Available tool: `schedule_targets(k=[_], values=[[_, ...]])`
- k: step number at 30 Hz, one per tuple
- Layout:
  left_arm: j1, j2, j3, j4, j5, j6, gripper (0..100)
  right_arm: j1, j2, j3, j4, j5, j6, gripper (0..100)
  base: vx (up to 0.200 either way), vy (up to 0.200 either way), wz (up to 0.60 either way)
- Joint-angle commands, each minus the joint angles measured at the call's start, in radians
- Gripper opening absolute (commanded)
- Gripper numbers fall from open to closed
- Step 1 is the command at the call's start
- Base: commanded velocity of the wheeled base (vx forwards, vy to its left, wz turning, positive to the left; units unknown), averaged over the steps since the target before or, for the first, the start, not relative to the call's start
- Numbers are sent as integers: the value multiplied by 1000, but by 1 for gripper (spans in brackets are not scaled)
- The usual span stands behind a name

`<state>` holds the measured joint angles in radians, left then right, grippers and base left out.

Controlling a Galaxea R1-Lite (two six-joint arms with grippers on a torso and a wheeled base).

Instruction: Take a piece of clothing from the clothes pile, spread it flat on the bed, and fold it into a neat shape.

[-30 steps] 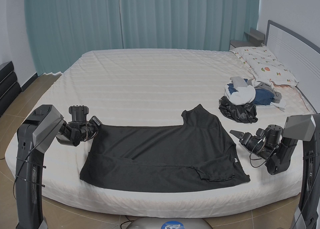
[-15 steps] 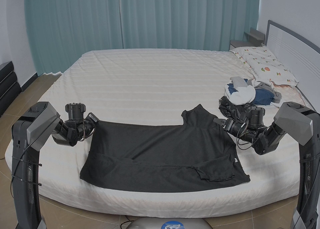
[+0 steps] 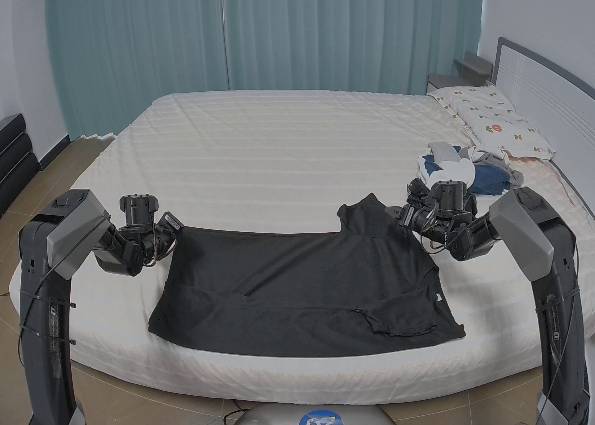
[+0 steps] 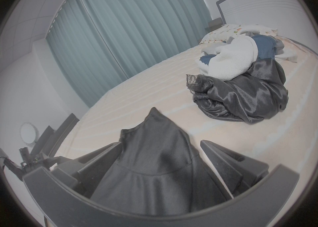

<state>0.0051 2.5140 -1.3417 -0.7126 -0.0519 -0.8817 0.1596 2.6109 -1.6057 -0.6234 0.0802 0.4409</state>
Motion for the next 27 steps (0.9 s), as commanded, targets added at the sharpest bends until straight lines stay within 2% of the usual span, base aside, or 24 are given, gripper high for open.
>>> schedule_targets(k=[1,8,9,17,23,27], values=[[1,-6,15,-7,-2,0,0,6,124,-120,50,-42,-13,100,0,0,0],[1,-6,18,-7,-2,0,0,5,153,-184,62,-56,-13,100,0,0,0],[1,-6,18,-7,-2,0,0,3,155,-184,65,-56,-13,0,0,0,0],[1,-6,16,-7,0,0,0,-12,115,-157,65,-56,13,0,0,0,0],[1,-6,13,-7,0,0,0,-12,38,-54,48,-37,47,0,0,0,0],[3,-12,16,-7,1,1,0,-28,-31,26,27,23,50,0,0,0,0]])
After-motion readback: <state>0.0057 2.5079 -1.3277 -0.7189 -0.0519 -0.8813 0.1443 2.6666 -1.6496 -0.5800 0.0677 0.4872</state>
